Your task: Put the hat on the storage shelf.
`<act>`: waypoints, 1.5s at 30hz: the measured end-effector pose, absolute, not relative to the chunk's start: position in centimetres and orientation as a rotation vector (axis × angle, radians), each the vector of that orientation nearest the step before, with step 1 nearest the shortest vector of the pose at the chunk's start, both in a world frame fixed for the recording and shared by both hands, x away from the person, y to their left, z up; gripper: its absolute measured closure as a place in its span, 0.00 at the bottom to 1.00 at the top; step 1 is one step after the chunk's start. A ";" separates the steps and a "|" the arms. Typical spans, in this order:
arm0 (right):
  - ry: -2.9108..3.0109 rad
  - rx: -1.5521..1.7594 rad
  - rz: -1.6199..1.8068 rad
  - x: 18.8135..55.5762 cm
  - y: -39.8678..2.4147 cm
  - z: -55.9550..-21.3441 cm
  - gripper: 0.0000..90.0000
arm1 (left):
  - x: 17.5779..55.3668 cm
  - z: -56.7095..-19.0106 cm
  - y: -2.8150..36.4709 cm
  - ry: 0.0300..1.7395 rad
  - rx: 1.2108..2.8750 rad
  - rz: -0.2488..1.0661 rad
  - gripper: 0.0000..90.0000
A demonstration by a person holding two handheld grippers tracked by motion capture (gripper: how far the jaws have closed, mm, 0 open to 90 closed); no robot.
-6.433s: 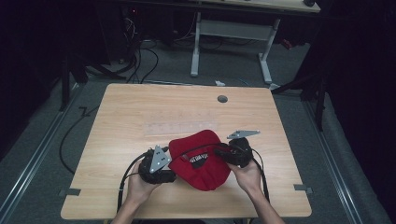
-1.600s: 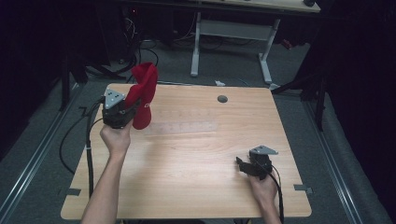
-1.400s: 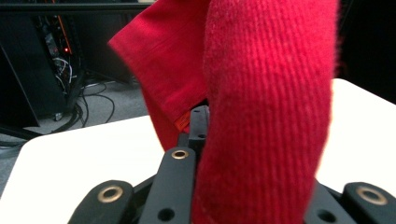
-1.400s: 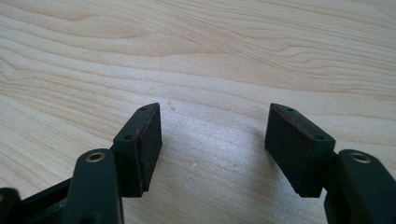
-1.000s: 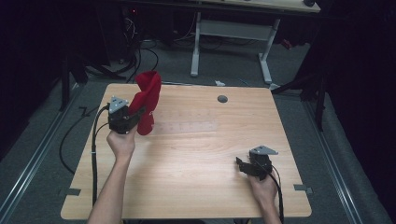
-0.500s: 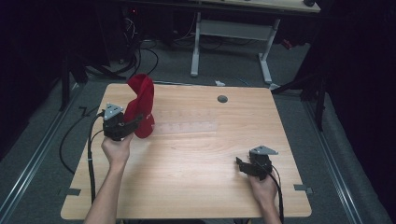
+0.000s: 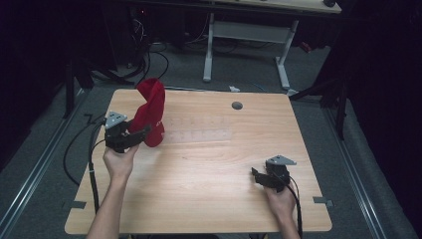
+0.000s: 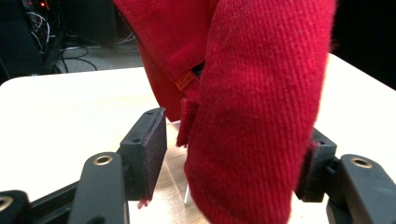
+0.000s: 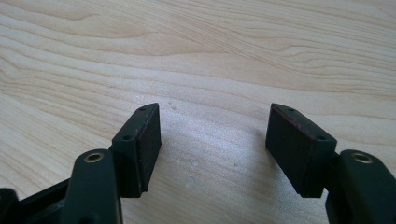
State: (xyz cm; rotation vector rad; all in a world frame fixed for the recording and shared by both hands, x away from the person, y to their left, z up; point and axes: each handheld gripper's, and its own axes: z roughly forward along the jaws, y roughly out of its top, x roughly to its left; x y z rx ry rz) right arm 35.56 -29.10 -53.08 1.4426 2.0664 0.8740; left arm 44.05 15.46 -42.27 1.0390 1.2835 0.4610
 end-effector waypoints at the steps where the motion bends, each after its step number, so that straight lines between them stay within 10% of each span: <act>1: 2.067 1.442 0.874 35.6 -29.1 -53.1 0.40 | 44.0 -42.2 15.5 1.284 1.042 0.460 0.41; 45: 2.067 1.443 0.875 35.6 -29.1 -53.1 0.40 | 39.3 -43.4 18.1 1.294 1.073 0.441 0.39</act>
